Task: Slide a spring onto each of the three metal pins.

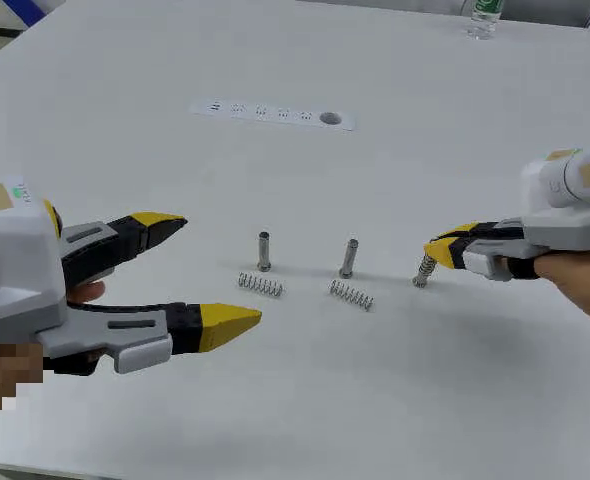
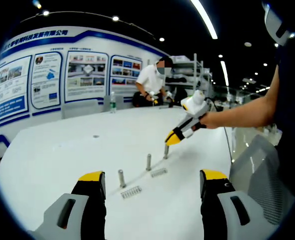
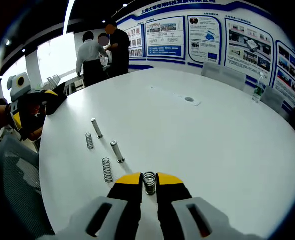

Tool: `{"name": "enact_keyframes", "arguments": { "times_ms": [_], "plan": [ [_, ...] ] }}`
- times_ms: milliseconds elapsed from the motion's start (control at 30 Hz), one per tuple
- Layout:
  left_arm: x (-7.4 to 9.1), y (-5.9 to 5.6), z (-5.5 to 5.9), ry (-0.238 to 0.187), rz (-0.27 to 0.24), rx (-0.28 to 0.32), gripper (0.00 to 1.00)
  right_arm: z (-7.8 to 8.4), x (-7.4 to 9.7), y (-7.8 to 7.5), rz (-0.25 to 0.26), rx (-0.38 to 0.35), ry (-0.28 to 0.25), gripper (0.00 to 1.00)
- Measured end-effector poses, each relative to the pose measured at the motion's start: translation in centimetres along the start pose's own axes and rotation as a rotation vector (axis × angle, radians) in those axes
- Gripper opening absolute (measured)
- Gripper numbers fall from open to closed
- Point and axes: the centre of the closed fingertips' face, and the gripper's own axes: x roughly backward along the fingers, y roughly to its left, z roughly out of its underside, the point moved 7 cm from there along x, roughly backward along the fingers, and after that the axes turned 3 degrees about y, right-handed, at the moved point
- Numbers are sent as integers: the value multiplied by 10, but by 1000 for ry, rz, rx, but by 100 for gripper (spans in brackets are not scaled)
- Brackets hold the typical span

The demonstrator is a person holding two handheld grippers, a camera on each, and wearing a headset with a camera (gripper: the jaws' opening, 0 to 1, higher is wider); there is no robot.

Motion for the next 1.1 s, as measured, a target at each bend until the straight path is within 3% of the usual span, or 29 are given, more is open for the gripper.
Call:
{"name": "enact_keyframes", "arguments": {
  "times_ms": [467,1100],
  "plan": [
    [0,0,1,-4,-1,10,79,11,-10,3,-3,5,54,16],
    [0,-2,-1,-8,3,3,79,20,0,6,1,-2,66,17]
  ]
}}
